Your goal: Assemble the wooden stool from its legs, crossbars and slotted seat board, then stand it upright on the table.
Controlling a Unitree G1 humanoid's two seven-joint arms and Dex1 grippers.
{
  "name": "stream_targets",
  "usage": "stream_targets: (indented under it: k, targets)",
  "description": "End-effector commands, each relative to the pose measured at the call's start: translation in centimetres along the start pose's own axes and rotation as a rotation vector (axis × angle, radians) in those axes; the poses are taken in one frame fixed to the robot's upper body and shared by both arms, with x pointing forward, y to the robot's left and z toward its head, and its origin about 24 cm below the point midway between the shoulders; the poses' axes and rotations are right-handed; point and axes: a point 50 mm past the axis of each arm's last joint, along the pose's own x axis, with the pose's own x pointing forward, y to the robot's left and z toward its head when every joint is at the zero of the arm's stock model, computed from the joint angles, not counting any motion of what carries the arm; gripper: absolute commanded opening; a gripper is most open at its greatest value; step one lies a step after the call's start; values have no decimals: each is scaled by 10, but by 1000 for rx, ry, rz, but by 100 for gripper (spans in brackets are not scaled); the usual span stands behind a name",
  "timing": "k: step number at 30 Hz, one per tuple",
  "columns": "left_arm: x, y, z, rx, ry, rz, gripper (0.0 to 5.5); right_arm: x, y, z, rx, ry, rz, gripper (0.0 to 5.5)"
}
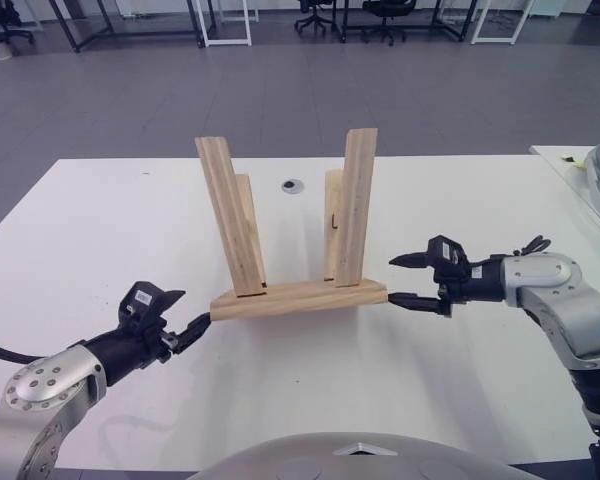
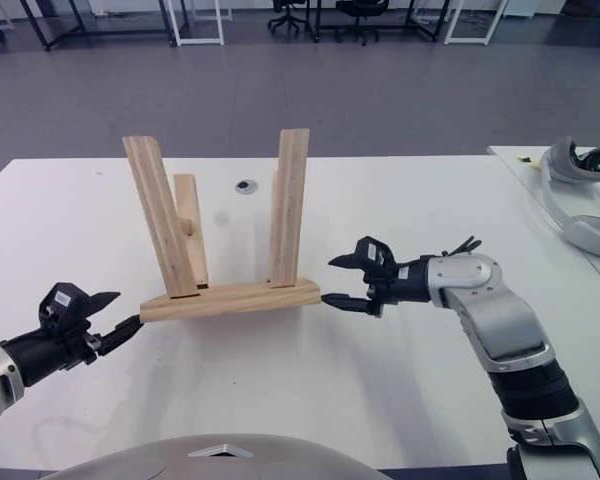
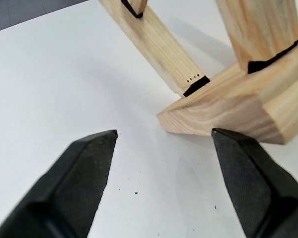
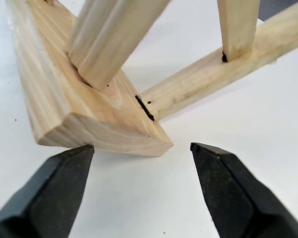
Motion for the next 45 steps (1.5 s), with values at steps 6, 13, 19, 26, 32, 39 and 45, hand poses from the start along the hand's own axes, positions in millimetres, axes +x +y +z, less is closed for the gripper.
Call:
stream_targets:
  k: [6,13,19,26,32,39,45]
  targets:
    - [-1,-15,32,-14,-167,-218,354,3,9,26,-68,-113,133,368]
    - [-18,4,9,-14,-35,-163,354,-5,0,12,-100,-12,103,368]
    - [-31,20,-7,7,30,-127,354,-20,-2,2,-95,79,138,368]
    - [-28,12,-17,41,47,-277,354,-10,-2,-3,-91,82,217,368]
    - [12,12,-15,14,-44,-355,309,19,3,-10,-64,56,251,318]
    - [25,3,-6,55,-73,-435,217,31,2,0,-116,17,254,209]
    - [15,7,27,121,-176,-478,201,32,0,37,-171,-129,338,159]
